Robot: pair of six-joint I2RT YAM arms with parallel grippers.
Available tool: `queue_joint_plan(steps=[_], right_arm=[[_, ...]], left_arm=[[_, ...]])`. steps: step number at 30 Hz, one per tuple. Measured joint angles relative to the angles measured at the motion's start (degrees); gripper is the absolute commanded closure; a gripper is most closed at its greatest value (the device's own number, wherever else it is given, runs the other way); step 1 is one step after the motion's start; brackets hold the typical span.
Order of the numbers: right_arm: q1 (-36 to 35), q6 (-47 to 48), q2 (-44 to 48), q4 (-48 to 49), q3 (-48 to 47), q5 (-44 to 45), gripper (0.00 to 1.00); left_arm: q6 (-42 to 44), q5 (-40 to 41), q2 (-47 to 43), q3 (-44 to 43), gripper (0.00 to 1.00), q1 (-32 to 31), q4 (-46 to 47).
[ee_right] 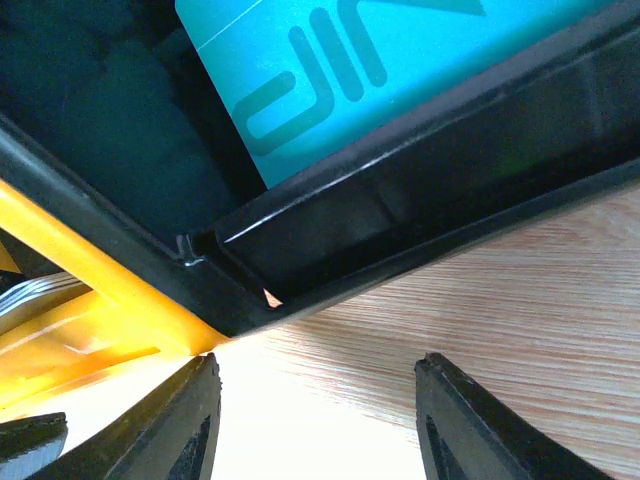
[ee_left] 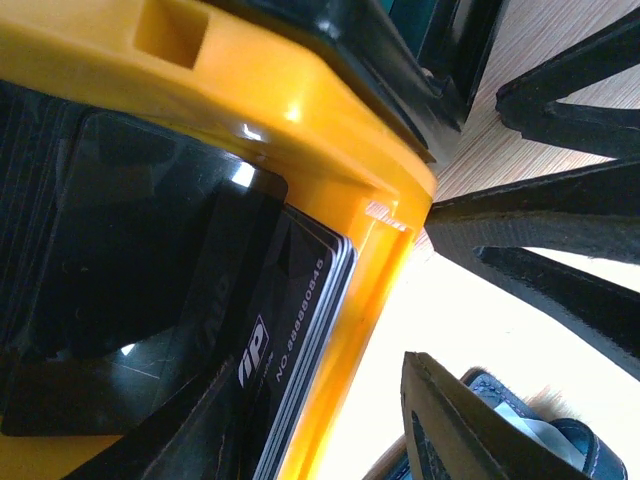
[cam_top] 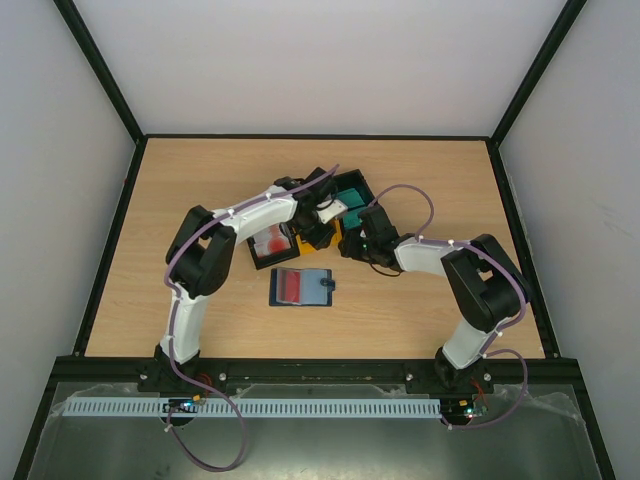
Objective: Put the credit cards into the card holder
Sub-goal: Pick up the credit card from the storage box.
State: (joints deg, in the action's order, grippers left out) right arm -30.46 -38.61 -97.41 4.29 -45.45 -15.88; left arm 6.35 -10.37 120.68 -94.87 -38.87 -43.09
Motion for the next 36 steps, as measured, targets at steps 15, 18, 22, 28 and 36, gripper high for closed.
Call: queue_joint_plan(steps=[15, 18, 22, 28, 36], right_arm=[[0.00, 0.00, -0.13, 0.61, 0.11, 0.02, 0.46], [0.00, 0.00, -0.13, 0.76, 0.20, 0.02, 0.46], [0.00, 0.00, -0.13, 0.79, 0.20, 0.02, 0.46], [0.00, 0.00, -0.13, 0.81, 0.20, 0.04, 0.47], [0.00, 0.00, -0.13, 0.81, 0.20, 0.02, 0.46]], left_arm=[[-0.52, 0.55, -1.01, 0.00, 0.62, 0.02, -0.20], [-0.57, 0.79, -1.01, 0.00, 0.62, 0.04, -0.20], [-0.57, 0.92, -1.03, 0.00, 0.62, 0.04, -0.28], [-0.57, 0.98, -1.16, 0.00, 0.63, 0.04, -0.55], [-0.55, 1.46, -2.10, 0.00, 0.68, 0.04, -1.38]])
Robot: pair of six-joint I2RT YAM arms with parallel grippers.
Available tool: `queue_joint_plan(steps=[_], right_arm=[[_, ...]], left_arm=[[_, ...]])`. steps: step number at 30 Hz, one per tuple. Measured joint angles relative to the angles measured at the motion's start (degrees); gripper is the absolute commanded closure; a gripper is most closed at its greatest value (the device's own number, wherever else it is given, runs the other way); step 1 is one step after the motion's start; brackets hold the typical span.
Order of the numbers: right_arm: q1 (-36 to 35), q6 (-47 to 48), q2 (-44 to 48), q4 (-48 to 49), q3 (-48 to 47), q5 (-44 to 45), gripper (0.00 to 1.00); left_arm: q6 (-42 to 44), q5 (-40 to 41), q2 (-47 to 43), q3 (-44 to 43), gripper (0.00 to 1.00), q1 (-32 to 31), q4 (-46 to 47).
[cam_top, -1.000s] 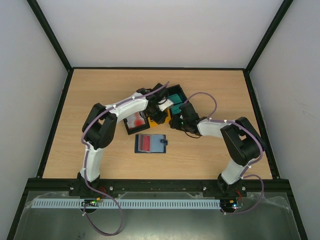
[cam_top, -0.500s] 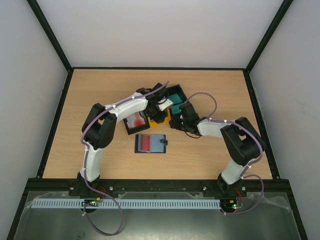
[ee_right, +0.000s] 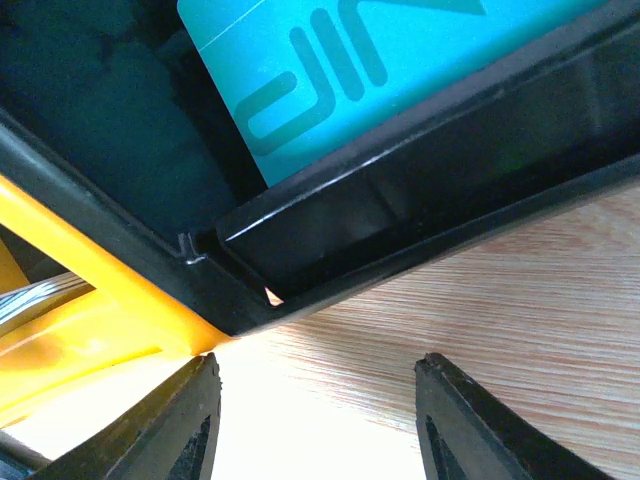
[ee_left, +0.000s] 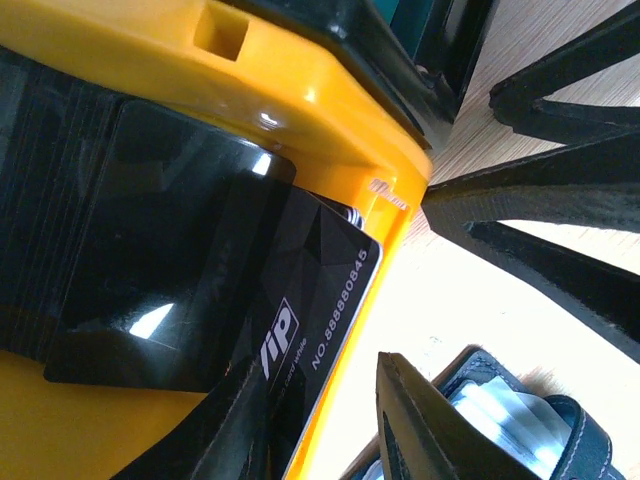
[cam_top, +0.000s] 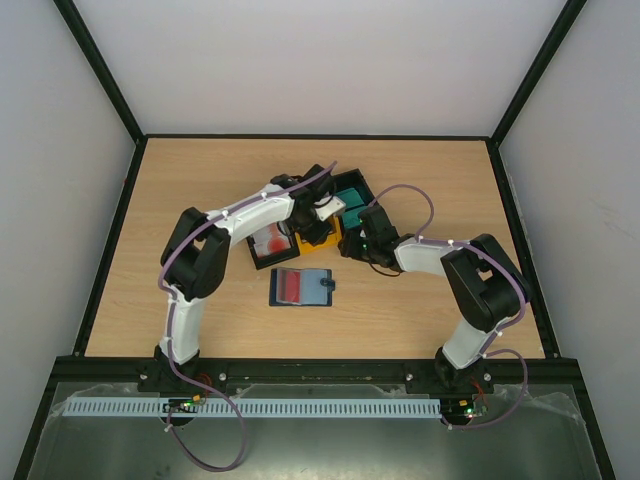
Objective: Put the credit cards into the card holder
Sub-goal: Pick up the credit card from the storage box.
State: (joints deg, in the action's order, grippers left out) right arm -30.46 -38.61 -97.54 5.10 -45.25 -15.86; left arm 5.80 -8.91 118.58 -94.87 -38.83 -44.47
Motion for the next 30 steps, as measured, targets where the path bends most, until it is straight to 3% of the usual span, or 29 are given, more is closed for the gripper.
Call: queue_joint_plan(steps=[5, 30], right_arm=[[0.00, 0.00, -0.02, 0.02, 0.00, 0.00, 0.46], [0.00, 0.00, -0.02, 0.04, 0.00, -0.02, 0.47]], left_arm=[[-0.02, 0.15, -0.46, 0.00, 0.75, 0.00, -0.39], [0.15, 0.98, -0.87, -0.02, 0.86, 0.13, -1.14]])
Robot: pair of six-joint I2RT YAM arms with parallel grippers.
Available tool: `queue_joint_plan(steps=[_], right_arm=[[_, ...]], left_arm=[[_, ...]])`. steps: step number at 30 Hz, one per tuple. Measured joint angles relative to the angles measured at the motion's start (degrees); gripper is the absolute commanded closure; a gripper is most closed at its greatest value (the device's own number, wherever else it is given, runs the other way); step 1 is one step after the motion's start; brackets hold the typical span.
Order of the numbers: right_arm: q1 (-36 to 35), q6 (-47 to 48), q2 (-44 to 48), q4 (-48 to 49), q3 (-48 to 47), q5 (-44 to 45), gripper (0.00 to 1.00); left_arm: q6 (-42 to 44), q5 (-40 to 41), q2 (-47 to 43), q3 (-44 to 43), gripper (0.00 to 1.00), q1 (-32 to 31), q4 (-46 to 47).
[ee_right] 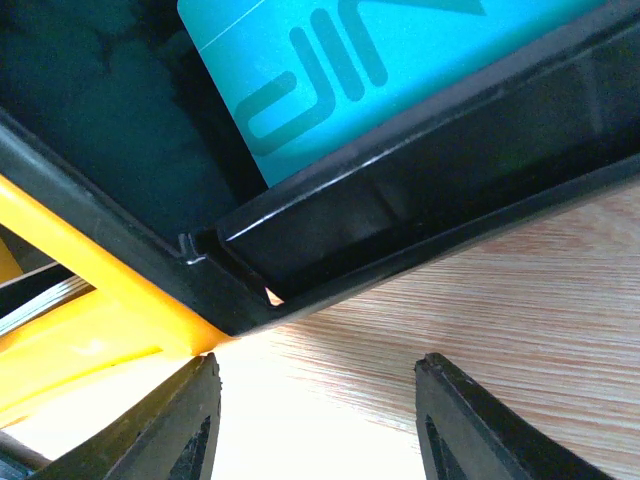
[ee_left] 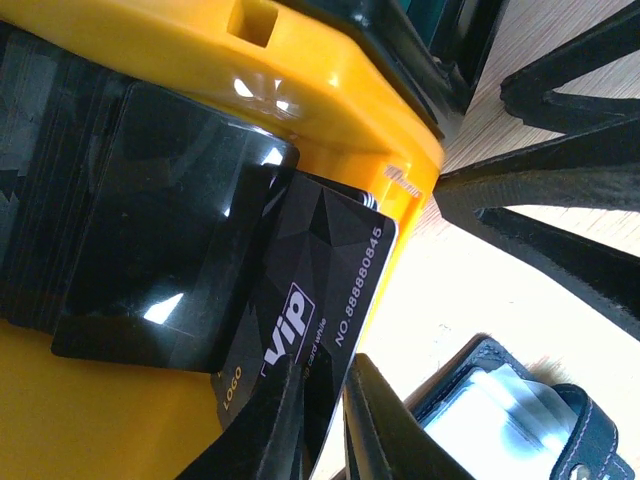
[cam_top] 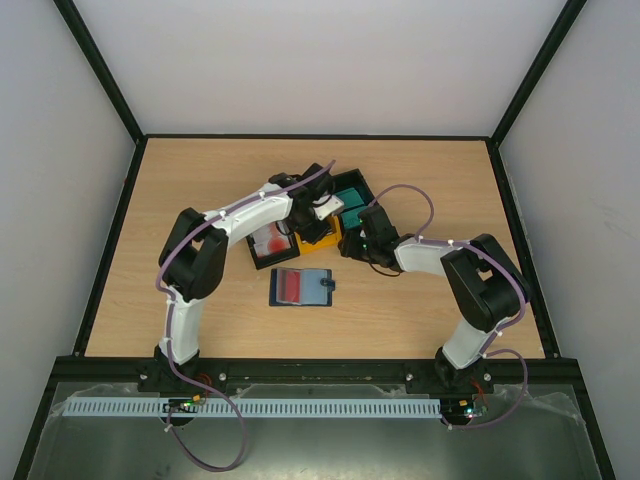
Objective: Put the credit cards into the card holder
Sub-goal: Pick up the credit card from the storage box.
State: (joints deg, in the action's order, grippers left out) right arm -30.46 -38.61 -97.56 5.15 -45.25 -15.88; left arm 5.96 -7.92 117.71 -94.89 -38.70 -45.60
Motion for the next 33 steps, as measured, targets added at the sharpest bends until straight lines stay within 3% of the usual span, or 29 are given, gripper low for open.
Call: queue_joint_plan(steps=[6, 10, 24, 33], right_arm=[[0.00, 0.00, 0.00, 0.00, 0.00, 0.00, 0.47], [0.00, 0.00, 0.00, 0.00, 0.00, 0.00, 0.47], [-0.11, -0.57, 0.79, -2.86, -1.25, 2.10, 0.45], [-0.11, 0.87, 16.87, -2.01, -0.15, -4.76, 0.30]], left_arm=[[-0.02, 0.07, 0.00, -0.20, 0.90, 0.09, -0.07], [-0.22, 0.52, -0.17, -0.66, 0.97, 0.13, -0.17], [-8.33, 12.92, -5.68, -0.70, 0.98, 1.14, 4.26], [-18.53, 9.42, -24.46, 12.31, 0.98, 1.92, 15.63]])
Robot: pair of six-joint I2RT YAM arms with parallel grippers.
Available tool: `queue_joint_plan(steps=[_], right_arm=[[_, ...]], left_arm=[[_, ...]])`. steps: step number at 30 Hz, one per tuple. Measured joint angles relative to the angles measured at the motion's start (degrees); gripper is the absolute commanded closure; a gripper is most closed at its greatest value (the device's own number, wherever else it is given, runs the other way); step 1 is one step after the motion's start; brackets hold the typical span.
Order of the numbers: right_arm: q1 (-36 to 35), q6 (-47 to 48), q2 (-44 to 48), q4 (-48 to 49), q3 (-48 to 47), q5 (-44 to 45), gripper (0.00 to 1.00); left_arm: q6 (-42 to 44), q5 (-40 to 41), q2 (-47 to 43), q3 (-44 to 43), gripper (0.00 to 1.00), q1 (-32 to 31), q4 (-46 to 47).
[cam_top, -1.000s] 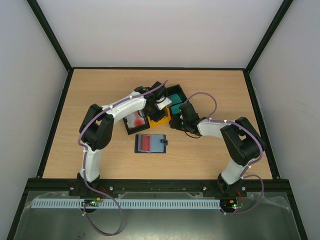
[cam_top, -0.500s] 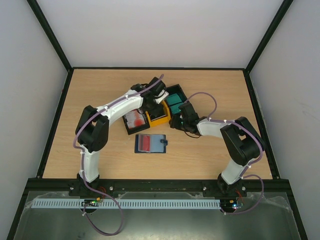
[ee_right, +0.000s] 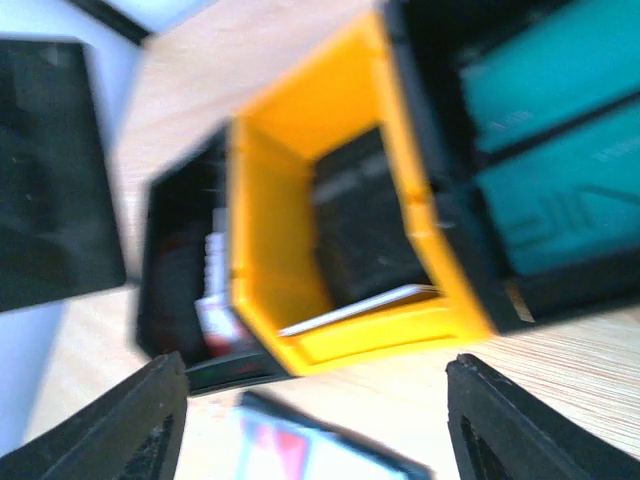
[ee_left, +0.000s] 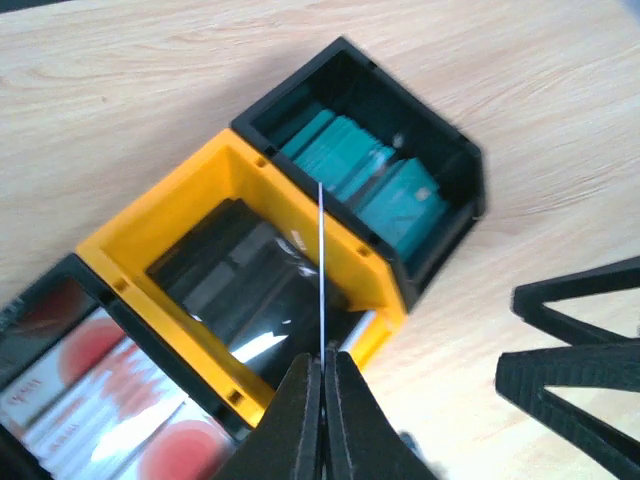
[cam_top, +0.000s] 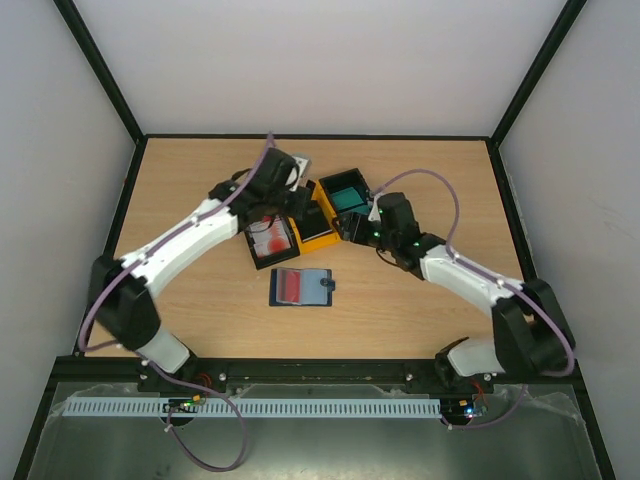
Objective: Put the credit cards into the card holder
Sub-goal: Pick up the credit card from the storage box.
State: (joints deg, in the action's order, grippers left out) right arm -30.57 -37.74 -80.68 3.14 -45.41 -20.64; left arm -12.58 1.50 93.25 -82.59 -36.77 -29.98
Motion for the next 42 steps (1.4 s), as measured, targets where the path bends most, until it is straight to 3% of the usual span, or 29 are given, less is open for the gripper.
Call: queue_joint_plan(steps=[7, 12, 19, 24, 32, 34, 36, 42], right_arm=[[0.00, -6.19, 10.32, 10.45, 5.70, -13.55, 0.31], [-0.24, -13.92, 12.35, 18.95, 10.01, -19.96, 0.42], [-0.59, -28.26, 15.23, 35.93, 13.18, -28.04, 0.49], [-0.87, -30.64, 18.69, 38.38, 12.81, -29.46, 0.66], [-1.07, -31.54, 18.82, 38.99, 12.22, -30.73, 0.80], [-1.14, -31.56, 18.82, 39.12, 12.13, -31.01, 0.90], [-1.20, -31.45, 18.82, 39.28, 12.11, -31.21, 0.98], [-1.33, -32.17, 18.88, 40.65, 12.13, -31.21, 0.98]], left_arm=[[-15.61, -14.64, -17.44, 19.47, 0.98, 1.44, 15.67], [-27.15, -25.22, -25.11, 27.71, 0.97, 2.03, 27.65], [-36.48, -34.51, -27.32, 29.75, 0.98, 2.69, 36.57], [-38.73, -37.38, -29.90, 29.79, 0.98, 2.69, 38.73], [-40.72, -40.22, -30.67, 30.60, 0.97, 2.82, 40.79], [-40.79, -40.44, -30.67, 30.75, 0.97, 2.84, 40.79], [-40.76, -40.48, -30.67, 30.95, 0.90, 2.84, 40.70], [-39.28, -38.27, -30.75, 31.34, 0.51, 3.17, 37.44]])
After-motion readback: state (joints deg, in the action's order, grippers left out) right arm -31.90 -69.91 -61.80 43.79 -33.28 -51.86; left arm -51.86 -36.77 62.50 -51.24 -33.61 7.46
